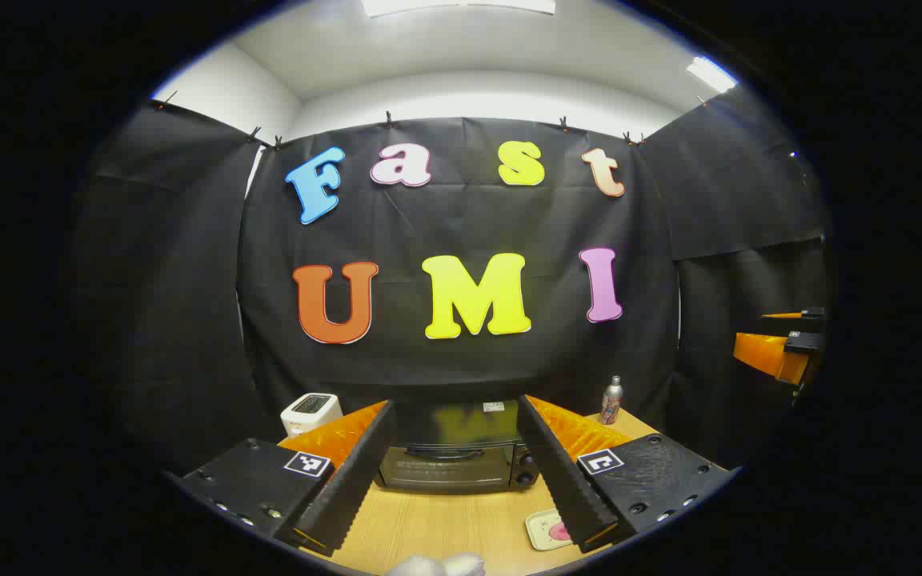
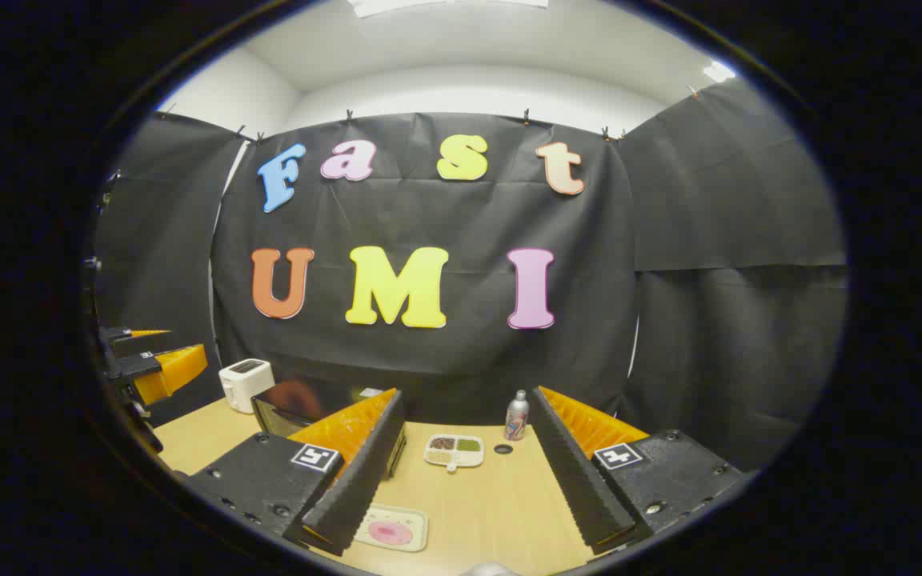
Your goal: Open the electric oven with the left hand, put the food in, and close the electric oven.
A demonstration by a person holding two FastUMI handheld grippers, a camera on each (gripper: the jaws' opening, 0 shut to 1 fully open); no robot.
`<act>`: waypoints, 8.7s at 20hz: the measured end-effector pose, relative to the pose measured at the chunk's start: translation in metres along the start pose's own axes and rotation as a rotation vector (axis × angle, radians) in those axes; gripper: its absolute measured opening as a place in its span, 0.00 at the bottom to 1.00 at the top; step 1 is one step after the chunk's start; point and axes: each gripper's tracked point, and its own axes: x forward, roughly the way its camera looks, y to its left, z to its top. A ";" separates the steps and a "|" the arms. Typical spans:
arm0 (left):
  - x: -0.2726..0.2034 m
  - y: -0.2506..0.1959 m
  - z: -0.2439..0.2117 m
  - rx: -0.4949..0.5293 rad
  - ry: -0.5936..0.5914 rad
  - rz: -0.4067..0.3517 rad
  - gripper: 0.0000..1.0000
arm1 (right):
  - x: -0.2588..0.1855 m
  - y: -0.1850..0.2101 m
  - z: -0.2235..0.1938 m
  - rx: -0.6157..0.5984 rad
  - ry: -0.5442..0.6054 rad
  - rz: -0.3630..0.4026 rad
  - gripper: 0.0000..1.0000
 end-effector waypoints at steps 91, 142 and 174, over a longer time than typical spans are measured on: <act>0.010 0.034 -0.300 -0.077 0.543 -0.029 0.96 | -0.025 0.000 -0.187 0.025 0.451 0.008 0.97; -0.097 0.020 -0.036 -0.051 0.182 0.289 0.97 | 0.101 0.056 -0.358 0.744 1.051 0.318 0.00; -0.070 0.125 -0.083 0.050 0.283 0.050 0.97 | 0.249 0.318 -0.343 1.232 0.641 -0.165 0.04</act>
